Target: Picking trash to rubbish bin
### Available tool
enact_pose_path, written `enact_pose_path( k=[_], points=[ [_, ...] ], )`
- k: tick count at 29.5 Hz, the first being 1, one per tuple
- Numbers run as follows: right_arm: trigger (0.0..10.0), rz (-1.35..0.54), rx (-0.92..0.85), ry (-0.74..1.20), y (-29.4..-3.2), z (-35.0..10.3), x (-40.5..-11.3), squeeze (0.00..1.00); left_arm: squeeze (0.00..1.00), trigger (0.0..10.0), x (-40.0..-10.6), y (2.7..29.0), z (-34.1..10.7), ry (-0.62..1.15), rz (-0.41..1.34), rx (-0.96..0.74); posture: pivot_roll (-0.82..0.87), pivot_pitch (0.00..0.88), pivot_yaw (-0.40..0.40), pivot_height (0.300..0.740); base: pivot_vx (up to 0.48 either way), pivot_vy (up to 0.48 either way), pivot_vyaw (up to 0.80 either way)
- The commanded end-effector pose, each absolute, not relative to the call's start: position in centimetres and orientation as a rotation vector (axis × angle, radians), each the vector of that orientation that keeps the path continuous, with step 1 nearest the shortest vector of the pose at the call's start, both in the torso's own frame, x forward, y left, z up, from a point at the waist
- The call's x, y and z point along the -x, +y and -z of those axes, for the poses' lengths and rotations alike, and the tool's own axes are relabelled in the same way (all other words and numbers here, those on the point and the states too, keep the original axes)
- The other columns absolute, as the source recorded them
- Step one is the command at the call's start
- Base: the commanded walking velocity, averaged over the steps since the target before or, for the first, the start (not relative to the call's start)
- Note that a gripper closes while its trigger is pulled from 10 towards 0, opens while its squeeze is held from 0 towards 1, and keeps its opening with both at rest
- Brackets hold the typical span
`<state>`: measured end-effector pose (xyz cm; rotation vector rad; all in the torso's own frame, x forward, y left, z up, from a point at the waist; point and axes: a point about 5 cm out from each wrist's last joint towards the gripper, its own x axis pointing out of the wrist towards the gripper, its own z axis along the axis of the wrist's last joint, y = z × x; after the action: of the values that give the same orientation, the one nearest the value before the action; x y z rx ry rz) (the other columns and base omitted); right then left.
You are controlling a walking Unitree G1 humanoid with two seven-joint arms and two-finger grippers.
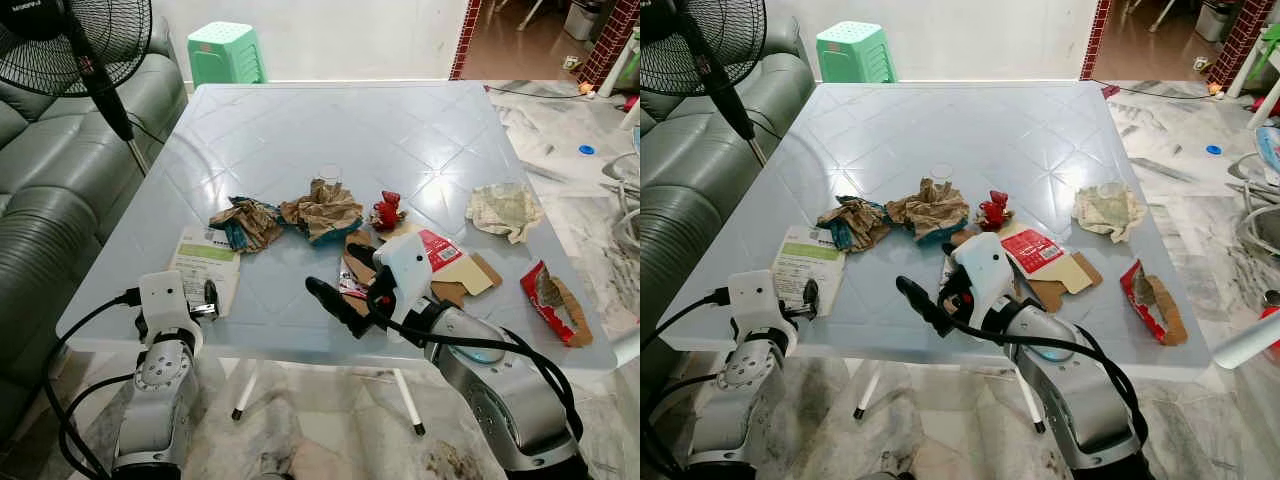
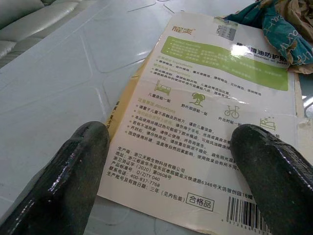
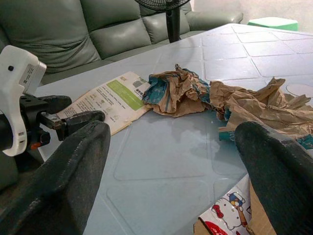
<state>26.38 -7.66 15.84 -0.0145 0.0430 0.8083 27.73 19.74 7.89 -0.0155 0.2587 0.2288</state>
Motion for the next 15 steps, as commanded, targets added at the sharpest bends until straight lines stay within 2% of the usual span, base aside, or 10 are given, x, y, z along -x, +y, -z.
enact_pose_path(
  k=[1,8,9,10,11,15],
  points=[
    [10.0,-0.798,0.018,0.03,-7.88,-16.04,-26.48,0.0,0.0,10.0,-27.54,19.65,-7.53,0.284,-0.219,0.012,-0.05,0.074,0.022,0.74,0.0,0.0,0.0],
    [10.0,-0.798,0.018,0.03,-7.88,-16.04,-26.48,0.0,0.0,10.0,-27.54,19.65,-7.53,0.284,-0.219,0.012,-0.05,0.074,0.022,0.74,0.0,0.0,0.0],
    [10.0,-0.806,0.023,0.033,-7.87,-15.84,-26.31,0.0,0.0,10.0,-27.37,19.67,-7.58,0.291,-0.224,0.014,0.0,0.0,0.0,0.74,0.0,0.0,0.0],
    [10.0,-0.806,0.023,0.033,-7.87,-15.84,-26.31,0.0,0.0,10.0,-27.37,19.67,-7.58,0.291,-0.224,0.014,0.0,0.0,0.0,0.74,0.0,0.0,0.0],
    [10.0,-0.833,0.014,0.04,-7.7,-15.81,-25.97,0.0,0.0,10.0,-27.26,19.48,-7.28,0.309,-0.221,0.018,-0.06,0.075,0.009,0.74,0.0,0.0,0.0],
    [10.0,-0.869,-0.003,0.051,-7.45,-15.88,-25.52,0.0,0.0,10.0,-27.11,19.14,-6.78,0.336,-0.216,0.022,-0.06,0.077,0.008,0.74,0.0,0.0,0.0]
  ],
)
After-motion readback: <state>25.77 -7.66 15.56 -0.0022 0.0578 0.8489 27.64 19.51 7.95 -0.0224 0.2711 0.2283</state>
